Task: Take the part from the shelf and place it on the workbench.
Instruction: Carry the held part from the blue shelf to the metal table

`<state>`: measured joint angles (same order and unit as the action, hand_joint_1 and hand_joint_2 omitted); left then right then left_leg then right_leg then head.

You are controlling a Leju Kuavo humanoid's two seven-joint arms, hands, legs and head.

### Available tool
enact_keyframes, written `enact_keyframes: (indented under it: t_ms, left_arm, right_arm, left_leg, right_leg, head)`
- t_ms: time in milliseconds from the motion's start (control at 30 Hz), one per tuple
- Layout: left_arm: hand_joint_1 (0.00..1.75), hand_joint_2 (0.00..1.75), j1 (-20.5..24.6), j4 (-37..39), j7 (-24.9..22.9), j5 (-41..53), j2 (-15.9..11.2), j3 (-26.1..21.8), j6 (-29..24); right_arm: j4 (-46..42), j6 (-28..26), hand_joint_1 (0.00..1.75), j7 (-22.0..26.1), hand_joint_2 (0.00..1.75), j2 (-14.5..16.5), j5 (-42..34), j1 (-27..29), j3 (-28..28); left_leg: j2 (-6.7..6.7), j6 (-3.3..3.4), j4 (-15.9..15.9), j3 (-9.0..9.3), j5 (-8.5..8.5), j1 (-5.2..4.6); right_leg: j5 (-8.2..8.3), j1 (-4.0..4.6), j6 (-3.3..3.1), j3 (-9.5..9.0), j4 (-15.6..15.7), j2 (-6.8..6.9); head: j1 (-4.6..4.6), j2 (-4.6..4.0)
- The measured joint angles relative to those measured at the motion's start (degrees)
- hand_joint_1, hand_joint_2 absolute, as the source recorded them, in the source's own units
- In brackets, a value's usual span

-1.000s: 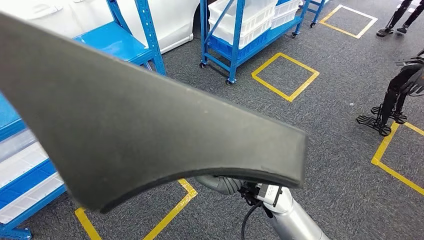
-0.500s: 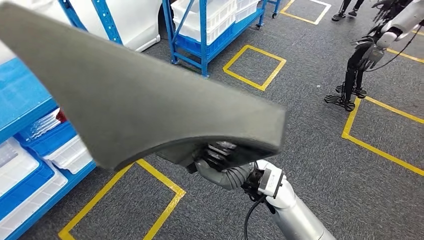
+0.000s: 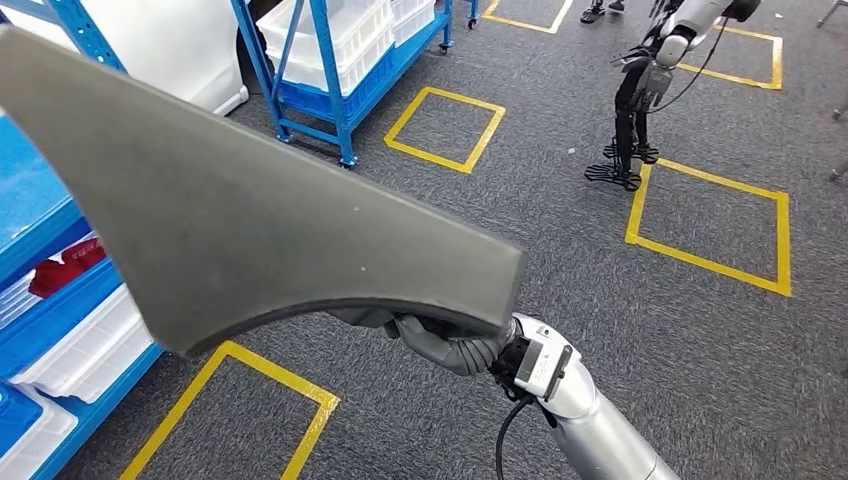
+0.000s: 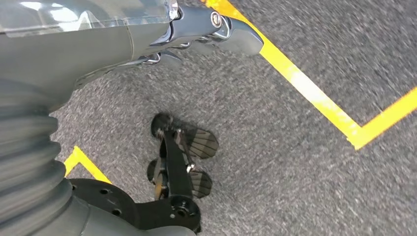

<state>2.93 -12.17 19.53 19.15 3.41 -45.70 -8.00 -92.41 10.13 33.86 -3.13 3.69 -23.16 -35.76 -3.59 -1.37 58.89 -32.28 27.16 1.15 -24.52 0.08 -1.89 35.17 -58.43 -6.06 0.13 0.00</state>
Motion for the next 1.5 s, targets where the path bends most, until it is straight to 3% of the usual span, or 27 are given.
enact_keyframes:
  t_ms: [33, 100, 167, 233, 300, 333, 367, 400, 467, 533, 600, 667, 733, 800, 833, 867, 933, 1000, 1067, 1133, 1200, 1267, 1333, 1367, 1400, 1433, 1500]
  left_arm:
    - [0.00, 1.75, 0.0, 0.0, 0.0, -0.1, 0.0, 0.0, 0.0]
    - [0.00, 1.75, 0.1, 0.0, 0.0, -0.1, 0.0, 0.0, -0.1]
    - [0.00, 1.75, 0.2, 0.0, 0.0, -0.1, 0.1, -0.1, -0.1]
    - [0.00, 1.75, 0.2, 0.0, 0.0, -0.1, 0.1, -0.1, -0.3]
    - [0.00, 1.75, 0.1, 0.0, 0.0, -0.1, 0.1, -0.1, -0.5]
    - [0.00, 1.75, 0.1, 0.0, 0.1, 0.0, 0.1, -0.1, -0.6]
    - [0.00, 1.75, 0.1, 0.0, 0.1, 0.0, 0.1, -0.1, -0.7]
    - [0.00, 1.75, 0.1, 0.0, 0.2, 0.0, 0.1, -0.1, -0.7]
    - [0.00, 1.75, 0.2, 0.0, 0.4, 0.2, 0.1, -0.1, -0.7]
    - [0.00, 1.75, 0.2, 0.0, 0.7, 0.4, 0.1, -0.1, -0.4]
    - [0.00, 1.75, 0.3, 0.0, 0.8, 0.6, 0.1, -0.1, 0.0]
    - [0.00, 1.75, 0.4, 0.0, 1.0, 0.7, 0.1, -0.1, 0.2]
    - [0.00, 1.75, 0.3, 0.0, 1.1, 0.9, 0.2, -0.1, 0.3]
    - [0.00, 1.75, 0.1, 0.0, 1.2, 0.9, 0.2, -0.1, 0.4]
    - [0.00, 1.75, 0.0, 0.0, 1.2, 0.9, 0.2, -0.1, 0.4]
    - [0.00, 1.75, 0.0, 0.0, 1.3, 0.9, 0.2, -0.1, 0.3]
    - [0.00, 1.75, 0.0, 0.0, 1.4, 0.9, 0.2, -0.1, 0.3]
    - [0.00, 1.75, 0.0, 0.0, 1.5, 0.9, 0.2, -0.1, 0.3]
    - [0.00, 1.75, 0.0, 0.0, 1.7, 0.9, 0.2, -0.2, 0.2]
    - [0.00, 1.75, 0.1, 0.0, 1.8, 1.0, 0.2, -0.3, 0.2]
    - [0.00, 1.75, 0.1, 0.0, 1.9, 1.2, 0.2, -0.4, 0.3]
    - [0.00, 1.75, 0.0, 0.0, 1.8, 1.6, 0.2, -0.4, 0.5]
    - [0.00, 1.75, -0.2, 0.0, 1.7, 1.7, 0.2, -0.4, 0.7]
    - [0.00, 1.75, -0.2, 0.0, 1.7, 1.8, 0.2, -0.4, 0.9]
    - [0.00, 1.75, -0.2, 0.0, 1.7, 1.7, 0.2, -0.4, 0.9]
    - [0.00, 1.75, -0.2, 0.0, 1.7, 1.7, 0.2, -0.4, 1.0]
    - [0.00, 1.75, -0.1, 0.0, 1.6, 1.6, 0.2, -0.5, 1.0]
  right_arm:
    - [0.0, 0.0, 1.75, 0.0, 1.75, -0.1, 0.0, 0.0, 0.0]
    - [0.0, -0.1, 1.75, 0.1, 1.75, -0.4, -0.1, 0.1, 0.1]
    - [0.0, -0.2, 1.75, 0.1, 1.75, -0.7, -0.1, -0.1, 0.1]
    - [0.0, -0.5, 1.75, 0.2, 1.75, -0.8, -0.3, -0.5, 0.2]
    - [0.4, -0.7, 1.75, 0.1, 1.75, -0.8, -0.4, -0.6, 0.2]
    - [0.6, -0.8, 1.75, 0.1, 1.75, -0.8, -0.5, -0.6, 0.2]
    - [0.8, -0.9, 1.75, 0.1, 1.75, -0.8, -0.5, -0.6, 0.2]
    - [1.0, -1.0, 1.75, 0.1, 1.75, -0.9, -0.6, -0.7, 0.2]
    - [1.4, -1.1, 1.75, 0.1, 1.75, -0.9, -0.8, -0.8, 0.4]
    - [1.7, -1.5, 1.75, 0.1, 1.75, -0.9, -0.9, -0.9, 0.7]
    - [2.2, -1.9, 1.75, 0.1, 1.75, -0.9, -1.0, -0.8, 1.3]
    - [2.7, -2.0, 1.75, 0.1, 1.75, -1.0, -1.1, -0.8, 2.0]
    - [3.6, -2.0, 1.75, 0.1, 1.75, -0.9, -1.3, -1.0, 2.5]
    - [4.9, -1.9, 1.75, 0.1, 1.75, -0.9, -1.6, -1.1, 2.9]
    - [5.7, -1.9, 1.75, 0.2, 1.75, -0.9, -1.7, -1.1, 3.1]
    - [6.5, -1.8, 1.75, 0.2, 1.75, -0.9, -1.7, -1.2, 3.4]
    - [8.0, -1.7, 1.75, 0.5, 1.75, -0.9, -1.7, -1.5, 3.7]
    - [9.3, -1.4, 1.75, 1.0, 1.75, -0.9, -1.7, -2.1, 4.1]
    - [10.4, -1.1, 1.75, 1.5, 1.75, -1.0, -1.7, -2.5, 4.4]
    - [11.0, -1.0, 1.75, 1.8, 1.75, -1.4, -1.6, -2.5, 4.7]
    - [11.1, -1.0, 1.75, 2.4, 1.75, -2.0, -1.6, -2.4, 5.1]
    - [10.8, -1.0, 1.75, 3.0, 1.75, -2.8, -1.6, -2.0, 5.6]
    - [10.0, -1.0, 1.75, 3.3, 1.75, -3.6, -1.6, -1.0, 5.8]
    - [9.4, -1.0, 1.75, 3.4, 1.75, -4.0, -1.6, -0.5, 5.9]
    - [8.6, -1.0, 1.75, 3.4, 1.75, -4.3, -1.6, 0.0, 5.9]
    - [7.8, -1.0, 1.75, 3.4, 1.75, -4.6, -1.6, 0.4, 6.0]
    - [5.8, -1.0, 1.75, 3.4, 1.75, -5.0, -1.6, 0.7, 6.3]
  left_leg:
    - [-0.68, 0.12, -1.1, 0.45, -0.07, -0.08]
    - [0.08, 0.42, -1.7, 0.74, -0.23, -0.14]
    - [1.46, 1.09, -2.5, 1.11, -0.72, -0.02]
    - [2.97, 1.55, -3.0, 1.31, -0.91, -0.10]
    - [4.49, 1.69, -2.9, 1.26, -0.82, -0.22]
    - [5.22, 1.67, -2.9, 1.25, -0.75, -0.24]
    - [5.92, 1.58, -2.8, 1.26, -0.66, -0.24]
    - [6.53, 1.43, -2.7, 1.30, -0.52, -0.23]
    - [7.59, 0.88, -2.3, 1.38, -0.06, -0.37]
    - [8.41, 0.19, -1.9, 1.45, 0.37, -0.61]
    - [9.35, -0.49, -2.0, 1.70, 0.55, -0.60]
    - [8.49, -1.07, -1.1, 1.60, 1.54, -0.29]
    - [5.92, -1.30, 4.1, -0.60, 4.65, -0.05]
    - [4.46, -1.28, 11.8, -4.43, 7.83, -0.03]
    - [4.22, -1.23, 14.2, -5.77, 8.18, -0.05]
    - [4.08, -1.10, 14.4, -6.20, 7.38, -0.05]
    - [3.18, -0.68, 8.5, -4.10, 3.15, -0.05]
    - [0.40, -0.26, 1.6, -1.29, 0.16, 0.05]
    - [-1.16, 0.02, -0.7, -0.39, -0.13, -0.06]
    - [-0.23, 0.50, -1.3, -0.17, -0.45, -0.16]
    - [1.06, 1.27, -2.2, 0.32, -0.93, -0.05]
    - [2.57, 1.86, -2.7, 0.66, -1.10, -0.22]
    - [4.07, 2.08, -2.7, 0.69, -0.97, -0.46]
    - [4.78, 2.08, -2.7, 0.69, -0.87, -0.51]
    - [5.49, 2.03, -2.6, 0.70, -0.75, -0.53]
    - [6.16, 1.93, -2.4, 0.74, -0.57, -0.54]
    - [7.29, 1.50, -2.1, 0.90, -0.05, -0.77]
  right_leg:
    - [0.11, -0.14, 0.34, 0.23, 0.0, -0.59]
    - [0.40, -0.40, 1.15, 0.61, 0.1, -1.52]
    - [-0.59, -0.23, 1.71, 1.42, -1.3, 0.73]
    - [-3.81, -0.20, 2.10, 4.21, -7.1, 4.29]
    - [-6.76, -0.59, 2.50, 7.84, -14.4, 5.34]
    - [-6.95, -0.80, 2.68, 8.65, -16.1, 5.46]
    - [-6.11, -1.00, 2.83, 8.29, -15.5, 5.65]
    - [-4.48, -1.15, 2.92, 6.76, -12.7, 6.07]
    - [-1.46, -1.11, 2.77, 2.35, -4.7, 8.26]
    - [-0.74, -0.68, 2.17, 0.24, -0.6, 9.65]
    - [-0.86, -0.37, 1.45, 0.34, -0.3, 8.77]
    - [-0.65, -0.50, 0.78, 0.20, 0.1, 7.61]
    - [-0.45, -0.67, 0.18, 0.01, 0.4, 6.46]
    - [-0.42, -0.47, -0.15, 0.00, 0.4, 5.13]
    - [-0.43, -0.35, -0.19, -0.01, 0.3, 4.38]
    - [-0.44, -0.26, -0.21, -0.02, 0.3, 3.59]
    - [-0.49, -0.22, -0.13, -0.04, 0.0, 2.03]
    - [-0.49, -0.31, 0.22, 0.21, -0.2, 0.71]
    - [-0.24, -0.61, 0.98, 0.70, -0.3, -0.48]
    - [0.06, -0.84, 1.81, 0.96, 0.0, -1.35]
    - [-0.86, -0.61, 2.35, 1.54, -1.3, 0.71]
    - [-4.23, -0.45, 2.71, 4.40, -7.4, 4.15]
    - [-7.37, -0.64, 3.01, 8.10, -14.9, 5.38]
    - [-7.51, -0.73, 3.10, 8.80, -16.4, 5.50]
    - [-6.59, -0.80, 3.14, 8.30, -15.5, 5.65]
    - [-4.89, -0.83, 3.12, 6.64, -12.4, 6.06]
    - [-1.84, -0.55, 2.76, 2.10, -4.1, 8.53]
  head:
    - [-0.01, 0.00]
    - [-0.08, 0.00]
    - [0.07, -0.01]
    - [0.24, -0.01]
    - [0.30, 0.00]
    - [0.31, 0.00]
    - [0.32, 0.00]
    - [0.33, 0.00]
    - [0.31, 0.00]
    - [0.26, 0.00]
    - [0.23, 0.00]
    - [0.14, 0.00]
    - [-0.12, 0.00]
    - [-0.31, 0.00]
    - [-0.33, 0.00]
    - [-0.33, 0.00]
    - [-0.33, -0.01]
    - [-0.31, -0.01]
    - [-0.37, -0.01]
    - [-0.43, -0.01]
    - [-0.33, -0.01]
    - [-0.19, 0.00]
    - [-0.13, 0.00]
    - [-0.11, 0.00]
    - [-0.12, 0.00]
    - [-0.10, 0.00]
    - [-0.12, 0.00]
